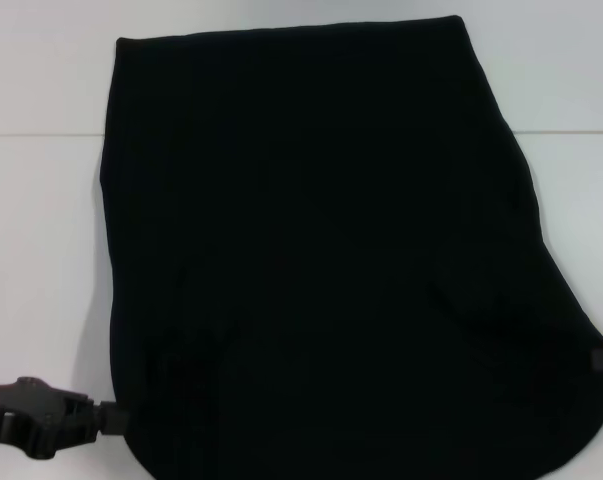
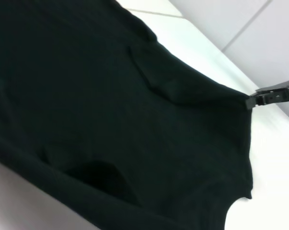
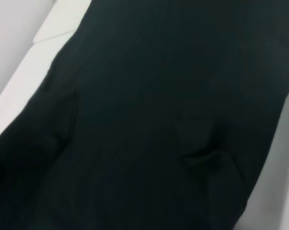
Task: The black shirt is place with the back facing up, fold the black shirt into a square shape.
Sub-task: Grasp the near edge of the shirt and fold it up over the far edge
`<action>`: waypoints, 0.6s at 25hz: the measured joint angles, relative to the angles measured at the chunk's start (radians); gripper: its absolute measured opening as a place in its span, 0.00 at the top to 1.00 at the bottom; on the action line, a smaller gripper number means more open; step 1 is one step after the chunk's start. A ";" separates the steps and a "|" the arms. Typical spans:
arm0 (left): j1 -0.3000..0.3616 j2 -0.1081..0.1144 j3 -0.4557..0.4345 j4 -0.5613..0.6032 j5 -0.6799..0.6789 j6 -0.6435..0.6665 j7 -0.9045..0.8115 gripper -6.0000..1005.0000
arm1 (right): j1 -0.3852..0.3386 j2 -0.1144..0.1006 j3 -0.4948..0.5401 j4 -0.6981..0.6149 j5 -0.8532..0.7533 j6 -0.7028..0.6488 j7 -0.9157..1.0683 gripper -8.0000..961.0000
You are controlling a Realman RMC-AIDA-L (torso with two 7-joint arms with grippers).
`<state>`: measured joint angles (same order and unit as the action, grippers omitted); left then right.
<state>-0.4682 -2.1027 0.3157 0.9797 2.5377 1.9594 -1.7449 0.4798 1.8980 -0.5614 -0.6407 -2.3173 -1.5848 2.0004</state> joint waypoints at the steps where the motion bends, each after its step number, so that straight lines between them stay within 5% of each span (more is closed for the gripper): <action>1: 0.003 0.000 -0.001 0.003 0.002 0.005 -0.001 0.93 | -0.011 -0.001 0.006 -0.006 0.000 -0.020 -0.011 0.96; 15: 0.033 0.000 -0.008 0.011 0.065 0.085 -0.003 0.93 | -0.137 -0.005 0.132 -0.022 -0.004 -0.214 -0.149 0.96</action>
<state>-0.4355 -2.1022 0.3072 0.9904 2.6024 2.0440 -1.7481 0.3427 1.8929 -0.4295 -0.6626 -2.3209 -1.7984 1.8518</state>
